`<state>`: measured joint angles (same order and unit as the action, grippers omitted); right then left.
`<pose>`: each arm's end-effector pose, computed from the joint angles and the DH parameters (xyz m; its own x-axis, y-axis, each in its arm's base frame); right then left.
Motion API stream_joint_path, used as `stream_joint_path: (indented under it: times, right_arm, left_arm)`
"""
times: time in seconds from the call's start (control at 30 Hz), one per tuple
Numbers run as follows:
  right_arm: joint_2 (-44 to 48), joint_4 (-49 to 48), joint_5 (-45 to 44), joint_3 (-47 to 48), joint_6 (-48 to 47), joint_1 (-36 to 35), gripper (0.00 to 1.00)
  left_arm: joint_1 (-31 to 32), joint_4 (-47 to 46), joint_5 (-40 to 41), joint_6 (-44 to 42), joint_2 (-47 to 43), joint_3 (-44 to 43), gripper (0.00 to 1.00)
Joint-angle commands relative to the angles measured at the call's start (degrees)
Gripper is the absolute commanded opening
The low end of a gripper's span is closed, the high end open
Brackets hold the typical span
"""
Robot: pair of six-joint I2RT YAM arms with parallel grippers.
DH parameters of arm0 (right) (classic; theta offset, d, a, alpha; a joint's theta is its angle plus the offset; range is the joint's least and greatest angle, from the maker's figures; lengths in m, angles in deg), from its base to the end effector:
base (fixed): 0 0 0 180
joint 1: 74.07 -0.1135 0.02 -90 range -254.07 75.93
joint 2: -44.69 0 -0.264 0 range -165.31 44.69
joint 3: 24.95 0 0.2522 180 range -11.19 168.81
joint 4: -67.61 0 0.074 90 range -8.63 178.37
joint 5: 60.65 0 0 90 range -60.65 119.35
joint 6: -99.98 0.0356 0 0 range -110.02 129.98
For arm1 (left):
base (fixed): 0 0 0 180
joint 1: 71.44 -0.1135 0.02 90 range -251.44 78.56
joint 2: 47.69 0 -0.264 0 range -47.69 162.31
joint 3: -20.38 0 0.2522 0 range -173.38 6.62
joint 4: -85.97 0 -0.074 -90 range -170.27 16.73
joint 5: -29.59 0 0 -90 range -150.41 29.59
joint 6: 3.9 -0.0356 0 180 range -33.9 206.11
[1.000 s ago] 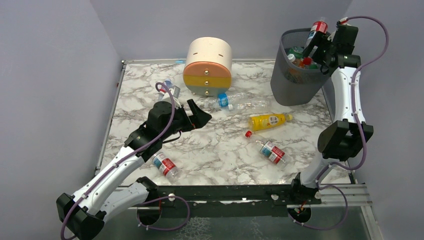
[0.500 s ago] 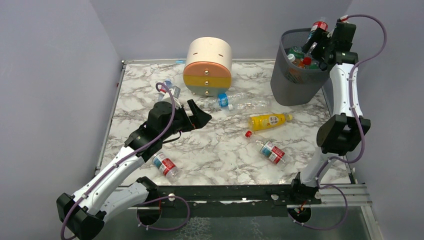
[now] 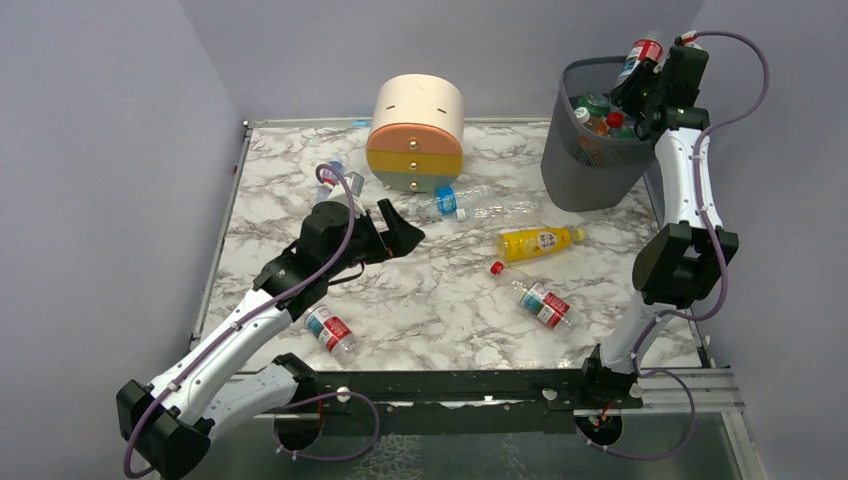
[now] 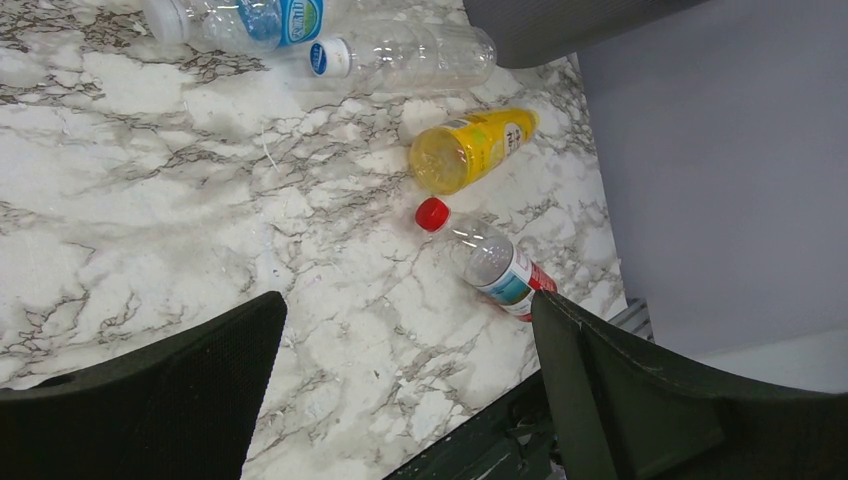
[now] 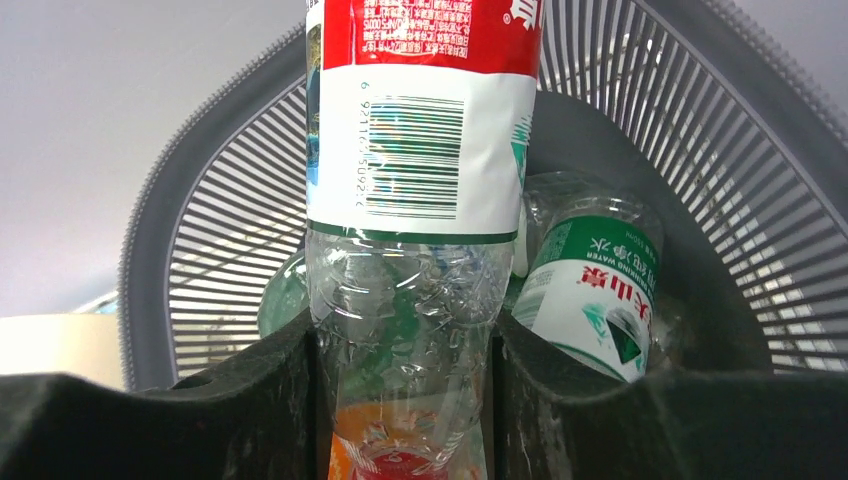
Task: Put the plastic bottles in the bin
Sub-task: Adjust the plastic bottle at the trash bin.
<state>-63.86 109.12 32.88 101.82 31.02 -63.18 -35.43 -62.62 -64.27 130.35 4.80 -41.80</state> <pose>0.4366 -0.0818 0.3993 -0.3146 0.4254 -0.8485 0.2636 0.8979 0.3525 0.1681 -0.1252 0.3248 -0.6590 -0.3817 -0.6481 0.2475 0.7036 -0.6661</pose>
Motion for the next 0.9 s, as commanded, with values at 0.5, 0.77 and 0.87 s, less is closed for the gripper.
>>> stream_joint_path:
  times: [0.5,0.77,0.87]
  right_arm:
    - [8.7,-24.3,-13.1,-11.7,-6.9,-0.4,0.4]
    - [7.1,-34.4,-20.6,-16.3,-11.7,-5.1,0.42]
    - [6.1,-37.6,-22.8,-17.6,-13.2,-6.8,0.37]
  left_arm:
    - [-0.2,-3.0,-3.1,-1.8,4.5,-2.1,0.99]
    - [-0.3,-4.4,-3.4,-2.5,7.1,-2.6,0.99]
    - [-0.4,-4.9,-3.6,-2.4,7.3,-2.3,0.99]
